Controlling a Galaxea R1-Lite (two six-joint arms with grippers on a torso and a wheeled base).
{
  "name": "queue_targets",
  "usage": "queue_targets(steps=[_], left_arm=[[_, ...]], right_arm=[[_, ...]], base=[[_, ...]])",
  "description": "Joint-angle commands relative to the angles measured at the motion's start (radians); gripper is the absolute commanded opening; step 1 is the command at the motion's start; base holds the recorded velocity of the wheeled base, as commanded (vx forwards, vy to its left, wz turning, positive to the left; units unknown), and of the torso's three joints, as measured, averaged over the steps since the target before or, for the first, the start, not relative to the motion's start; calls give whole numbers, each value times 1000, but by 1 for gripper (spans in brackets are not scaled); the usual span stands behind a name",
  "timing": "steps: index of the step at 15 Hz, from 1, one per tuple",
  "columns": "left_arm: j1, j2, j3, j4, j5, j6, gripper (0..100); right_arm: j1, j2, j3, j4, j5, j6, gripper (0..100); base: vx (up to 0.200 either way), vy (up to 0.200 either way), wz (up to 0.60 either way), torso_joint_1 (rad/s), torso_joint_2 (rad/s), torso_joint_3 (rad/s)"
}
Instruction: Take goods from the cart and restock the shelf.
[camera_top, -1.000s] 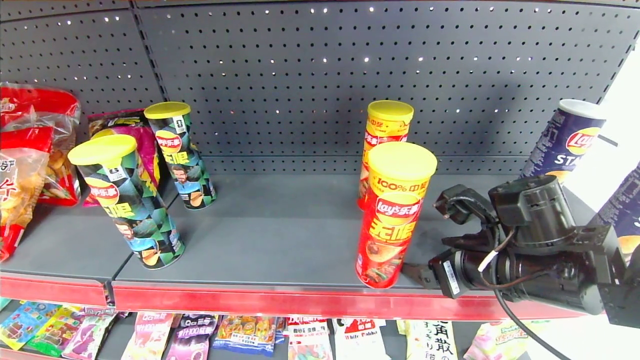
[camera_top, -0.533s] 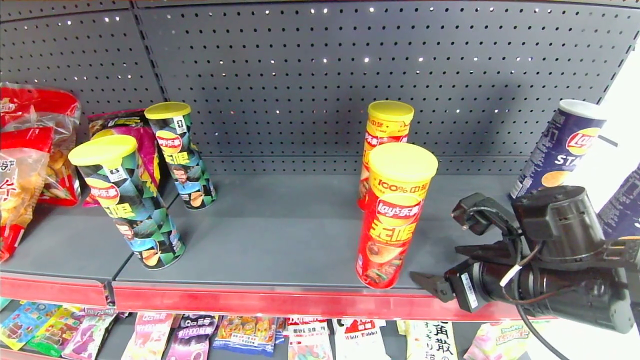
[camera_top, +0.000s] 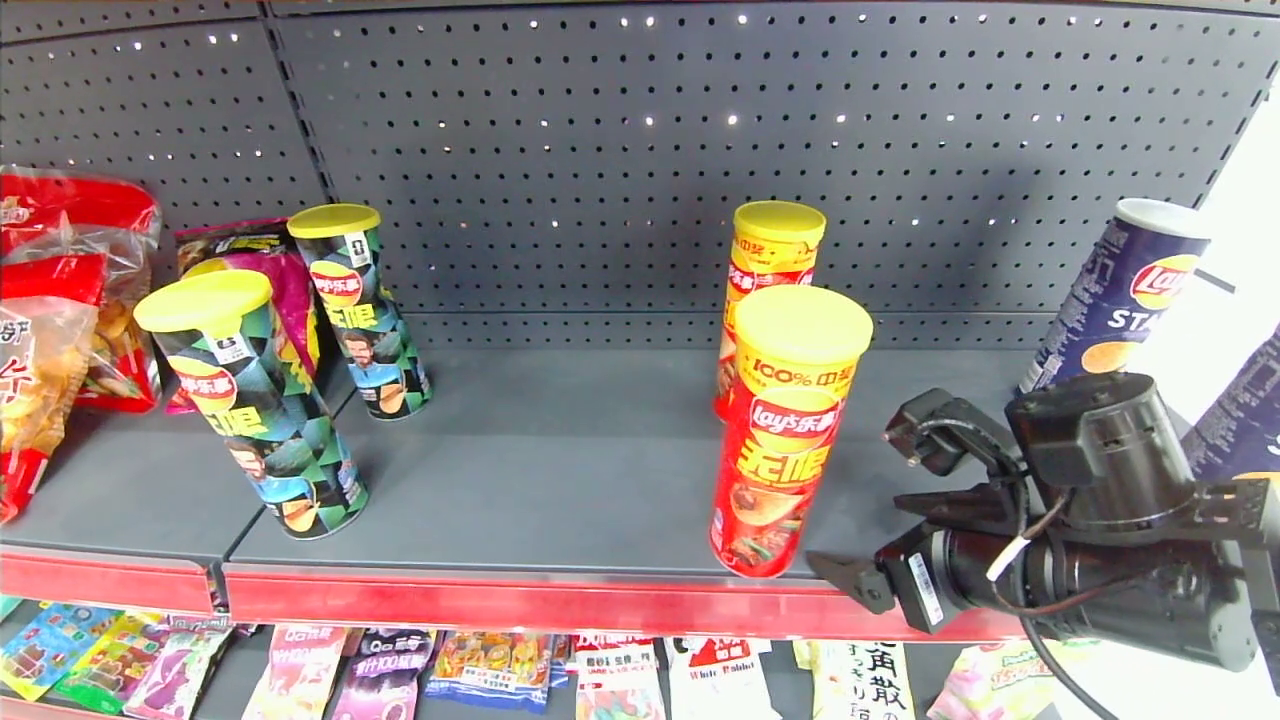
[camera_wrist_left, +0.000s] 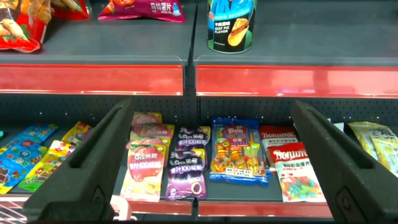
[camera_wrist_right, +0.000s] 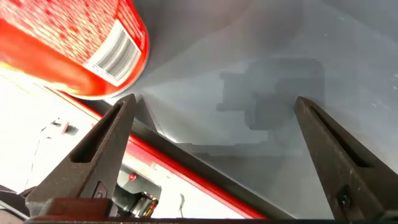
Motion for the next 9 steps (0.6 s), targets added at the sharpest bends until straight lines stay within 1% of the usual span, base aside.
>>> queue_targets(steps=[1,9], left_arm=[[0,0,0,0,0,0,100],[0,0,0,0,0,0,100]], right_arm=[[1,17,-8,-5,-1,1,100],[5,40,-28,-5,-1,1,100]], base=[[0,0,0,0,0,0],[0,0,0,0,0,0]])
